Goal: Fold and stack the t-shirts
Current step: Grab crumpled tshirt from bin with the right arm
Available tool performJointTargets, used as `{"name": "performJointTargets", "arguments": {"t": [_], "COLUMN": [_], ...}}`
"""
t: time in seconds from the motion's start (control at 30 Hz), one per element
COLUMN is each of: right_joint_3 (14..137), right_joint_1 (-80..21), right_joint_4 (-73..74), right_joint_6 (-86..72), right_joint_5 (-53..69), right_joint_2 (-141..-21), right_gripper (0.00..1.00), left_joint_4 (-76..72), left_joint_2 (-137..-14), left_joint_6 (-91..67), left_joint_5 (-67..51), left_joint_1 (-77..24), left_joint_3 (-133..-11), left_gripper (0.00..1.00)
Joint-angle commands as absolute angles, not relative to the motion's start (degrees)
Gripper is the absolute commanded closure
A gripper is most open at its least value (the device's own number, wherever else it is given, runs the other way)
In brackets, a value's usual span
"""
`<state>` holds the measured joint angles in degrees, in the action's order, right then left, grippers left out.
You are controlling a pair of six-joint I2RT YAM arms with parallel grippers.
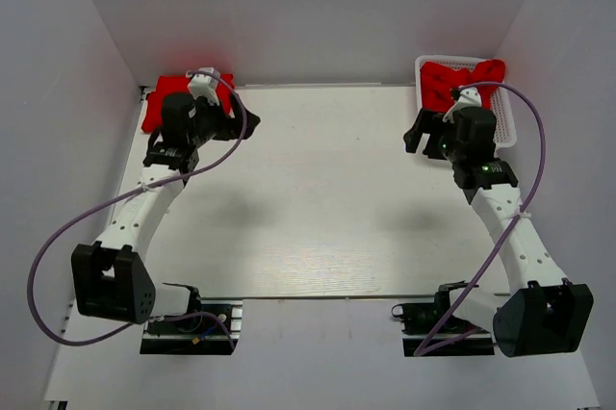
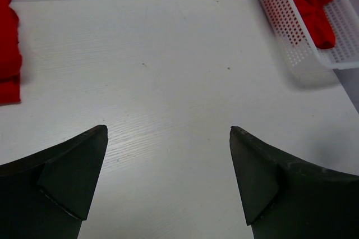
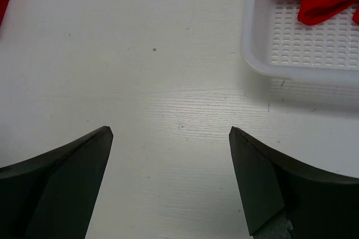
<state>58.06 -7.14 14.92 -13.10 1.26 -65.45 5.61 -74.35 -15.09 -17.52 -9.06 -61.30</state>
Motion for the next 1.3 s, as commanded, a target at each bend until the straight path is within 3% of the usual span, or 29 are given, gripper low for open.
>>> {"name": "performJointTargets", "arguments": {"t": [0.0, 0.2, 0.3, 0.37, 0.53, 0.8, 0.9, 1.0, 1.27], "right_joint_3": [57.3, 52.6, 55.6, 65.1, 88.3, 119.4, 126.3, 125.4, 126.6], "right_joint_1": [-7.1, -6.9, -6.5, -6.2, -3.4, 3.2, 5.3, 6.5, 7.9], "right_joint_4": [12.4, -1.9, -3.6, 4.1, 22.0, 34.2, 32.6, 22.4, 5.2], "right_joint_6": [-12.5, -11.5, -9.8, -8.3, -7.8, -7.7, -8.2, -9.2, -13.3], "right_joint_5": [3.3, 0.3, -6.6, -7.0, -12.0, -9.8, -9.1, -11.1, -1.2], "right_joint_2": [-63.7, -62.8, -67.2, -70.7, -92.8, -120.2, -127.9, -133.2, -143.7], "right_gripper": [0.1, 0.1, 0.1, 0.1, 0.1, 0.1, 0.1, 0.1, 0.1], "left_joint_4": [5.1, 11.5, 7.0, 3.6, 3.7, 7.6, 8.1, 8.6, 11.6], "left_joint_2": [-76.1, -81.6, -80.1, -78.7, -77.3, -75.3, -75.3, -76.7, -81.3], "left_joint_6": [-15.0, -8.4, -6.7, -7.2, -6.7, -9.2, -10.8, -11.4, -11.4], "left_joint_5": [-26.3, -24.9, -22.9, -20.8, -17.2, -9.8, -9.1, -10.6, -12.7], "left_joint_1": [-8.9, -8.9, -8.9, -8.9, -8.9, -9.4, -9.4, -9.4, -8.9], "left_joint_3": [-66.3, -77.4, -77.5, -75.0, -75.0, -72.6, -71.2, -70.0, -69.4], "left_gripper": [0.0, 0.0, 0.0, 0.0, 0.0, 0.0, 0.0, 0.0, 0.0]}}
